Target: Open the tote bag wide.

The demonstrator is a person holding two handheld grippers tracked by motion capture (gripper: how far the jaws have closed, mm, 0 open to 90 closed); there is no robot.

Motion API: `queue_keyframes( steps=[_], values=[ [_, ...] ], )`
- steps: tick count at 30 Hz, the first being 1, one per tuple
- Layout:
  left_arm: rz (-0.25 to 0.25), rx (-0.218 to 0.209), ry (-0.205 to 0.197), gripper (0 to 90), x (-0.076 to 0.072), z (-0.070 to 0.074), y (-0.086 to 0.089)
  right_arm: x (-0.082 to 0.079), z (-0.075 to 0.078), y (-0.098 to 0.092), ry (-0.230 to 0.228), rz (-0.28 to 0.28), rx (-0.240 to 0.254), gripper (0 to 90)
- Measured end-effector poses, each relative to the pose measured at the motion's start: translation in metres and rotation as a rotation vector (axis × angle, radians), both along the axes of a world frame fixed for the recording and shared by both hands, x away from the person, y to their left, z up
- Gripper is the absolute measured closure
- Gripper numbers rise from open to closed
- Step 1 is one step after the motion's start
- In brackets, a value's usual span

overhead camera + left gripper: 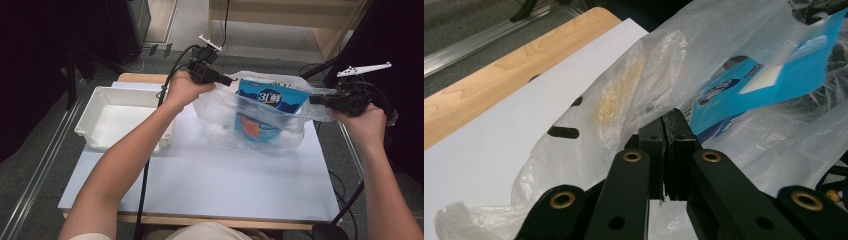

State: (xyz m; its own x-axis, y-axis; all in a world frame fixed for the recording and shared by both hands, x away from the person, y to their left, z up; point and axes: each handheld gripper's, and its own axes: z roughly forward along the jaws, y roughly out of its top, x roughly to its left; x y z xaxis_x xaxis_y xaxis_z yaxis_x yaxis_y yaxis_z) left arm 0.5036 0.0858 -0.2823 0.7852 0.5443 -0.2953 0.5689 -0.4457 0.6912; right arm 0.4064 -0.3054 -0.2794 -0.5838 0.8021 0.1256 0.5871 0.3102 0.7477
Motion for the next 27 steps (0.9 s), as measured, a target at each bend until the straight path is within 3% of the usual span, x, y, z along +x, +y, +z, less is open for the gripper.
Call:
queue_keyframes(
  steps=[4,11,27],
  values=[
    [0.005,-0.009,0.03,89.8,0.002,-0.01,0.001,0.002,-0.009,-0.001,0.023,0.001,0.026,90.0],
    [0.007,0.015,0.06,89.8,0.005,-0.024,-0.001,0.005,-0.024,0.001,0.068,0.001,0.017,90.0],
    [0.021,0.011,0.095,89.9,0.01,-0.049,-0.005,0.015,-0.06,0.004,0.135,-0.01,0.042,90.0]
  ],
)
